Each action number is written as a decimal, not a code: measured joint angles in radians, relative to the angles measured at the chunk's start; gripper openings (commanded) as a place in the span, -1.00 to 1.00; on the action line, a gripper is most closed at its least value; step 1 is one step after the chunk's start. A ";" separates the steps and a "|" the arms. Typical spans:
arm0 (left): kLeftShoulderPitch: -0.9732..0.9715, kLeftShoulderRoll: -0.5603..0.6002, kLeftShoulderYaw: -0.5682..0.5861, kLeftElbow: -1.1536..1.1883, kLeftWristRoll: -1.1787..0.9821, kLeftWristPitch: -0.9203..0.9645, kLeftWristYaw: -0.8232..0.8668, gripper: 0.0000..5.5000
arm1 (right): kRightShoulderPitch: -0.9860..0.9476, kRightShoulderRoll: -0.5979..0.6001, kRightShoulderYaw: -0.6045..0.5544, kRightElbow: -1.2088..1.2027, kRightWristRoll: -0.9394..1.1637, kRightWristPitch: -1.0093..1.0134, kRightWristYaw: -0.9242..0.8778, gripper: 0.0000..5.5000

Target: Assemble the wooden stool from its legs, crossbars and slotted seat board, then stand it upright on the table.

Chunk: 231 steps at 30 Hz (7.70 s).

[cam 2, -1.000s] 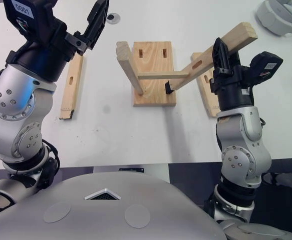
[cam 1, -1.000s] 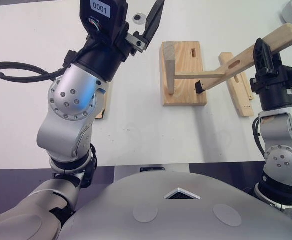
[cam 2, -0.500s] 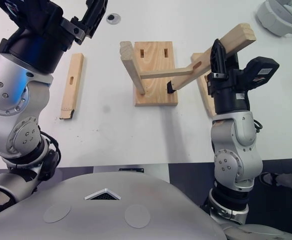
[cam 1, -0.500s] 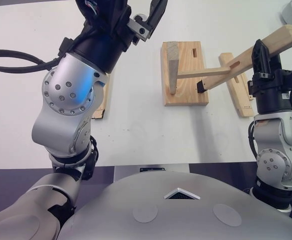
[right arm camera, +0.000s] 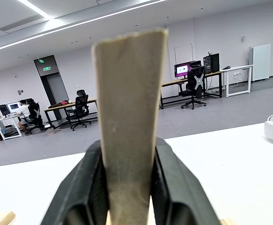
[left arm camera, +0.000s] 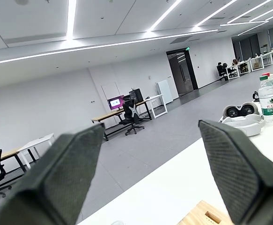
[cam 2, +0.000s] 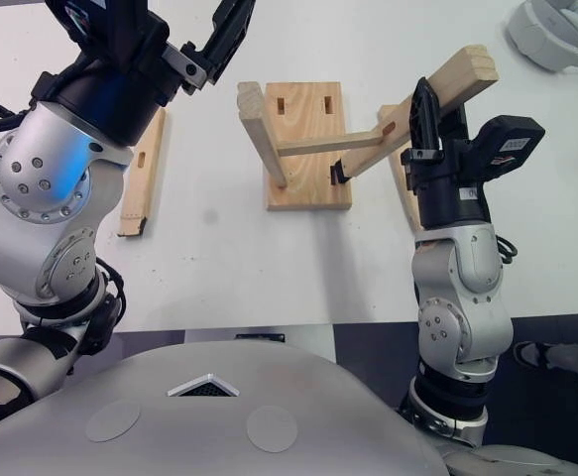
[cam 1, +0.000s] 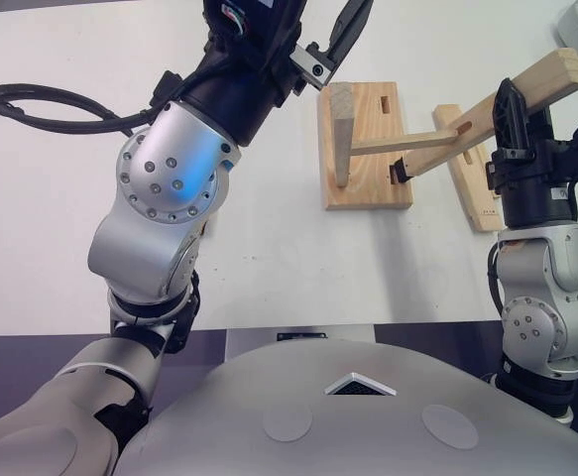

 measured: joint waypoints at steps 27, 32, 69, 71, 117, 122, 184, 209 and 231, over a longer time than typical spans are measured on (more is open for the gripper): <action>0.119 -0.046 -0.030 0.112 0.089 -0.173 0.012 0.35 | -0.063 0.028 -0.092 0.104 0.244 0.081 0.059 -0.63; 0.137 -0.045 -0.008 0.109 0.089 -0.174 0.010 0.35 | -0.095 0.023 -0.137 0.141 0.281 0.103 0.028 -0.63; 0.597 -0.059 0.249 0.434 -0.137 -0.538 -0.247 0.13 | -0.128 0.026 -0.219 0.161 0.554 0.216 -0.219 -0.63; 0.599 -0.058 0.249 0.405 -0.154 -0.531 -0.239 0.13 | -0.119 0.037 -0.213 0.170 0.568 0.219 -0.219 -0.63; 0.400 -0.014 0.239 0.226 -0.194 -0.344 -0.158 0.13 | -0.174 -0.049 -0.180 0.226 0.370 0.152 0.021 -0.63; 0.400 -0.014 0.239 0.227 -0.194 -0.344 -0.158 0.13 | -0.173 -0.050 -0.161 0.211 0.329 0.144 0.041 -0.63; 0.379 -0.009 0.220 0.228 -0.198 -0.338 -0.152 0.13 | -0.132 -0.056 -0.133 0.184 0.195 0.113 0.092 -0.63; 0.368 -0.009 0.222 0.225 -0.204 -0.326 -0.146 0.13 | -0.174 -0.240 -0.015 0.238 0.083 0.136 0.151 -0.59; -0.283 0.283 0.143 0.828 -0.317 -0.267 -0.893 0.13 | -0.214 -0.296 0.076 0.267 0.044 0.051 0.147 -0.57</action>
